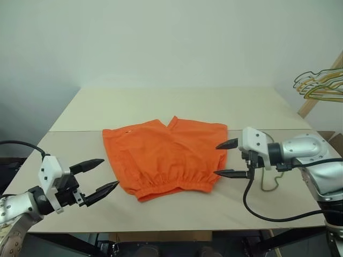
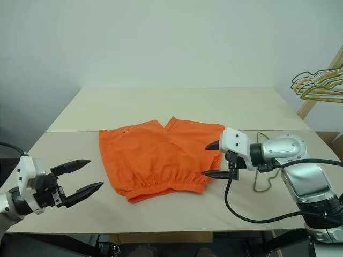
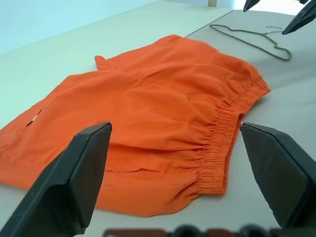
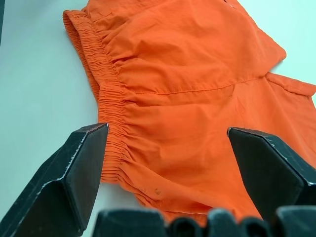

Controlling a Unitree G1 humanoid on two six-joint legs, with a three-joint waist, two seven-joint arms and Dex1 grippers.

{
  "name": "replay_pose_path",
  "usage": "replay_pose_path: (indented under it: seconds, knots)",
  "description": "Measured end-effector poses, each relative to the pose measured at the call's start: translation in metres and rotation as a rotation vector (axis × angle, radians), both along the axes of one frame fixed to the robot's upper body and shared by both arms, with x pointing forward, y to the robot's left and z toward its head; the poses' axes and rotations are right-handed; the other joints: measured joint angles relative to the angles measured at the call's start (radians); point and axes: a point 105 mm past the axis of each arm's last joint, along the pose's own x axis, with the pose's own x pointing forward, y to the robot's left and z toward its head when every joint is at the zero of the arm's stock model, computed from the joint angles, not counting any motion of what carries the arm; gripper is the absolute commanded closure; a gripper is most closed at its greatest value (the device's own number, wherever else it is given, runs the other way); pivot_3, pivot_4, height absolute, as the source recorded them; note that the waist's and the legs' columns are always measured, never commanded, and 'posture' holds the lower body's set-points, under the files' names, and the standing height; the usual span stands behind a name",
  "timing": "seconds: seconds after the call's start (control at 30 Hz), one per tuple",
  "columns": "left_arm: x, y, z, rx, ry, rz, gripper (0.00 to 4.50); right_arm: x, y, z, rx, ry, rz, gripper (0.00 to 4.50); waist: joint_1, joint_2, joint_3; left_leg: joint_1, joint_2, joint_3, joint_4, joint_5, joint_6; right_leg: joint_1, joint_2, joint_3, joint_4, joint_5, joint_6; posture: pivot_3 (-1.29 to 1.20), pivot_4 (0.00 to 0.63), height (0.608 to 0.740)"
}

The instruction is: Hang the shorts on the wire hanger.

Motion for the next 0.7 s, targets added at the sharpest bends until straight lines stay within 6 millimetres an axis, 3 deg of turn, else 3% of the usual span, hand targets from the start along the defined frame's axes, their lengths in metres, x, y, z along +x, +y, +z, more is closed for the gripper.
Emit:
replay_pose_path:
  seconds: [0.27,0.4,0.47,0.57,0.7]
  knots:
    - [0.003,0.0,0.001,-0.007,0.002,0.013,0.0,0.002,0.001,0.0,-0.001,-0.004,-0.003,0.03,-0.001,0.0,0.0,0.0,0.0,0.0,0.0,0.0,0.0,0.0,0.0,0.0,0.0,0.0,0.0,0.15,0.0,0.74]
    - [0.002,-0.002,-0.005,0.008,0.021,0.002,0.0,0.007,0.01,0.005,0.049,0.004,-0.032,0.03,-0.004,0.0,0.0,0.0,0.0,0.0,0.0,0.0,0.0,0.0,0.0,0.0,0.0,0.0,0.0,0.11,0.0,0.74]
    - [0.002,-0.001,-0.012,0.049,0.046,0.004,0.0,0.007,0.03,0.001,0.095,0.041,-0.034,0.03,-0.01,0.0,0.0,0.001,0.001,0.0,-0.001,0.0,-0.001,0.0,0.001,0.0,0.0,0.0,-0.001,0.1,0.0,0.74]
    - [0.002,0.006,-0.027,0.112,0.095,0.018,0.0,-0.004,0.077,-0.008,0.18,0.13,0.004,0.03,-0.022,0.0,0.0,0.0,0.001,0.0,-0.001,0.001,-0.001,-0.001,0.001,0.0,0.001,0.0,-0.002,0.08,0.0,0.74]
    - [0.003,0.013,-0.033,0.125,0.119,0.028,0.0,-0.014,0.107,-0.017,0.174,0.166,0.038,0.03,-0.027,0.0,0.0,0.0,-0.001,-0.002,-0.001,0.001,-0.001,-0.002,0.0,-0.003,0.0,0.0,-0.001,0.06,0.0,0.74]
